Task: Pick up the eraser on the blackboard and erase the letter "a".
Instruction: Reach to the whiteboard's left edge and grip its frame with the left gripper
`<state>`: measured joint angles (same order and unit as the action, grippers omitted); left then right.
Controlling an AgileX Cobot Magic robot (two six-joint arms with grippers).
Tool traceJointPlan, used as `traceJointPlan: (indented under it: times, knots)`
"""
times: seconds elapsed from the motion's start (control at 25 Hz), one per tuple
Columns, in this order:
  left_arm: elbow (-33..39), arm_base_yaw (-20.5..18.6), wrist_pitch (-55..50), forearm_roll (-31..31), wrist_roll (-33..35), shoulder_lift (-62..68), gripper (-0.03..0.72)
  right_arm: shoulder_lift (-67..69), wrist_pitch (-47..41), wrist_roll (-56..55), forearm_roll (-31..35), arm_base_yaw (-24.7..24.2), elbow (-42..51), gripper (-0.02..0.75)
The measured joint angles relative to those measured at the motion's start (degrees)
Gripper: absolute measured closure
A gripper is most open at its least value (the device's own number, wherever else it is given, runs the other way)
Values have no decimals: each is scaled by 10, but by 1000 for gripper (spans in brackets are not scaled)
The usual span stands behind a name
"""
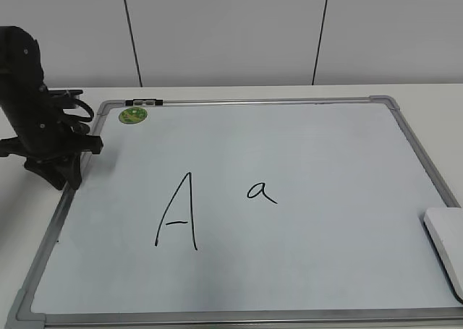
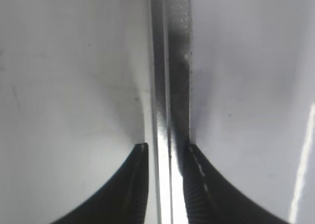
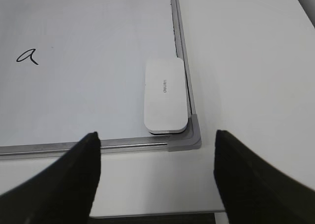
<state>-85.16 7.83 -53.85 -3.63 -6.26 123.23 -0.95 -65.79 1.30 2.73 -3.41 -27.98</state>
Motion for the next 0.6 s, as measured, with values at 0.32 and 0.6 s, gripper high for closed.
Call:
traceJointPlan:
  times: [0.32,0.6]
  knots:
    - [-1,-1,0,-5,-3,0,659,15,11,0,0,0,-6,204]
    - [-1,-1,0,-5,-5,0,662,176,65,0,-33,0,-55,204]
